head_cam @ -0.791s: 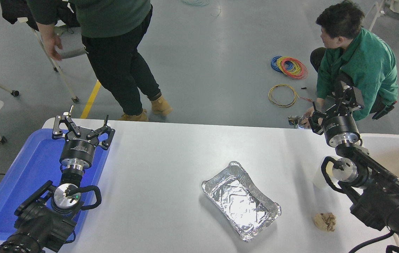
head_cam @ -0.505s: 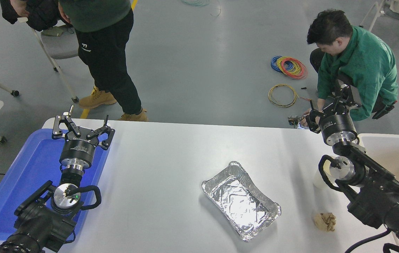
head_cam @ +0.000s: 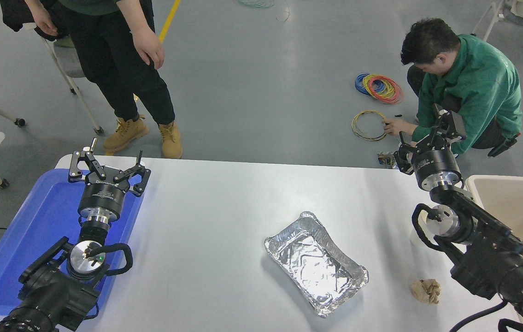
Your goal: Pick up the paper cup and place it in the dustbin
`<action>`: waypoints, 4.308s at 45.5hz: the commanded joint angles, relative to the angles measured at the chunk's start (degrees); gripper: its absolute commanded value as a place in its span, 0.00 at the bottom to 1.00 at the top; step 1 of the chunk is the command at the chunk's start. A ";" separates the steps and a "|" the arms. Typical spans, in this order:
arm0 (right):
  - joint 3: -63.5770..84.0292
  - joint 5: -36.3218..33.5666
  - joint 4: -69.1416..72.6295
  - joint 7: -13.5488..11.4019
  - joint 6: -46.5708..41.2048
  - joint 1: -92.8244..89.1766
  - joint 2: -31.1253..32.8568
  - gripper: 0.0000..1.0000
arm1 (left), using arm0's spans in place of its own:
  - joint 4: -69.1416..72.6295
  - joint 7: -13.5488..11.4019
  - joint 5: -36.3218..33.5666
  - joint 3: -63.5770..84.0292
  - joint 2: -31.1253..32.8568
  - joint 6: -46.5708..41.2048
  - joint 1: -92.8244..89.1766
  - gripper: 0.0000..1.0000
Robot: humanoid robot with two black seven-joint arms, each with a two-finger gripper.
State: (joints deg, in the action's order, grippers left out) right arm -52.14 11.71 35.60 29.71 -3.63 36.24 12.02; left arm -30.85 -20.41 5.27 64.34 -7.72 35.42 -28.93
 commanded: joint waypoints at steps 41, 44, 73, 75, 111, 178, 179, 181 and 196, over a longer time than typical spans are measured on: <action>3.62 -0.46 -0.70 -0.09 -0.06 1.46 3.70 1.00 | 0.00 0.02 0.00 0.00 0.07 0.00 0.01 1.00; 5.46 -0.46 -0.70 -0.09 -0.06 2.43 5.64 1.00 | 0.00 0.02 0.00 0.00 -0.02 0.00 0.01 1.00; 50.18 -5.29 1.75 -0.35 -0.93 19.29 25.24 1.00 | 0.00 0.02 0.00 0.00 -0.02 0.00 0.01 1.00; 55.45 -5.38 2.28 -0.44 -1.90 21.93 26.12 1.00 | 0.00 0.02 0.00 0.00 -0.02 0.00 0.01 1.00; 107.85 9.12 5.00 -15.38 -28.79 58.14 26.65 1.00 | 0.00 0.02 0.00 0.00 0.07 0.00 0.01 1.00; 127.55 10.88 35.06 -15.12 -41.37 83.90 10.65 1.00 | 0.00 0.02 0.00 0.00 -0.02 0.00 0.01 1.00; 127.55 10.88 35.24 -15.20 -41.37 83.90 10.65 1.00 | 0.00 0.02 0.00 0.00 -0.02 0.08 0.01 1.00; 127.64 10.88 35.33 -15.20 -41.37 83.82 10.65 1.00 | 0.00 0.02 0.00 0.00 -0.02 0.00 0.01 1.00; 127.72 10.88 34.54 -15.29 -41.37 81.88 10.92 1.00 | 0.00 0.02 0.00 0.00 0.07 0.08 0.01 1.00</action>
State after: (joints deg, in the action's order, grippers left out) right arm 75.49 22.59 70.21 14.45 -44.99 119.23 22.94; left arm -30.85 -20.39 5.28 64.34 -7.72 35.47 -28.92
